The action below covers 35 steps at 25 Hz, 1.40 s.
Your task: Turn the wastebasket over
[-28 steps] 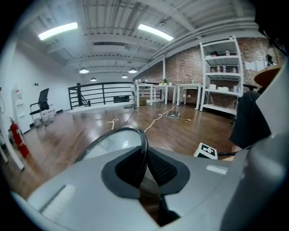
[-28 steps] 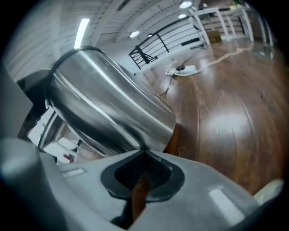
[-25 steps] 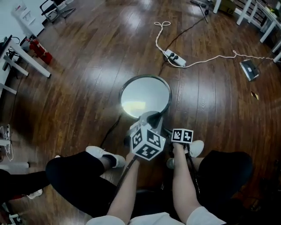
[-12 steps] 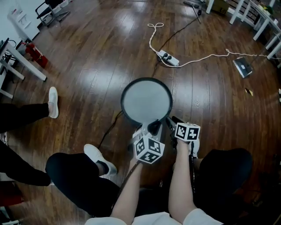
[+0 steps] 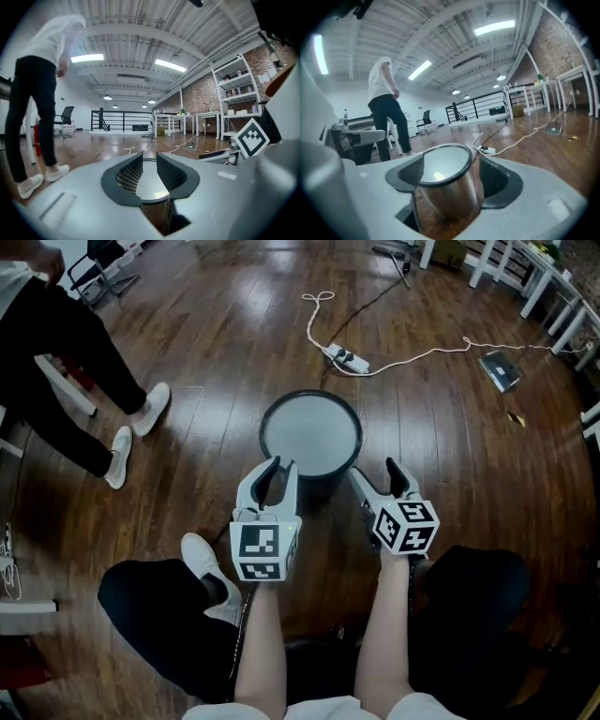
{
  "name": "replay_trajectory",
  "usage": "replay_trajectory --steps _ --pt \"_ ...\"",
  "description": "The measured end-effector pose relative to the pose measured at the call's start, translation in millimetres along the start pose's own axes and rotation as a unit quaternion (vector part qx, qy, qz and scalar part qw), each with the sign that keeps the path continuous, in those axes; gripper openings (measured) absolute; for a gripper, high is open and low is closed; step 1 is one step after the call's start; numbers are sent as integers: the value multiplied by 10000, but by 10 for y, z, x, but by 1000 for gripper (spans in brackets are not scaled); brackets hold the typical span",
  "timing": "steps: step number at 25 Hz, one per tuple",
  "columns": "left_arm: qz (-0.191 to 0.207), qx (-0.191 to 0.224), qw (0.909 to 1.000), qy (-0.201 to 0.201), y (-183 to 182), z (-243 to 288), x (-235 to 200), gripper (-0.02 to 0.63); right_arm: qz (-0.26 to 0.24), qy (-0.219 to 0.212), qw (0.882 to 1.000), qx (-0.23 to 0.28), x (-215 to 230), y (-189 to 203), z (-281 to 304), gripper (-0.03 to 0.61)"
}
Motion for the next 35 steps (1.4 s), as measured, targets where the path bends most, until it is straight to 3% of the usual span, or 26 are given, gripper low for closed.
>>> replay_trajectory --steps 3,9,11,18,22,32,35 --pt "63 259 9996 -4 -144 -344 -86 162 -651 -67 9968 448 -419 -228 -329 435" --pt "259 669 9971 272 -241 -1174 11 342 -1174 -45 9869 1105 -1299 -315 -1148 459" --pt "249 762 9962 332 -272 -1492 7 362 -1243 77 9850 1196 -1574 -252 -1427 459" --pt "231 1152 9916 540 -486 -2581 -234 365 -1636 555 9757 1351 -2637 -135 -2104 459" --pt "290 1206 9904 608 -422 -3075 -340 365 -1826 798 9690 1464 -3067 -54 -2382 457" --pt "240 1325 9892 573 -456 -3508 -453 356 -1981 975 9629 1551 -3437 -42 -2669 456" --pt "287 1268 9895 639 -376 -3521 -432 354 -1866 853 9666 1538 -3434 39 -2683 419"
Point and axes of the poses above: the fingertips, and each gripper's own axes: z forward along the fingers, x to its right, y out of its underside, the point moved 5 cm from there along -z, backward along the fingers, and after that the axes turned 8 degrees about -y, right-handed, at the moved point
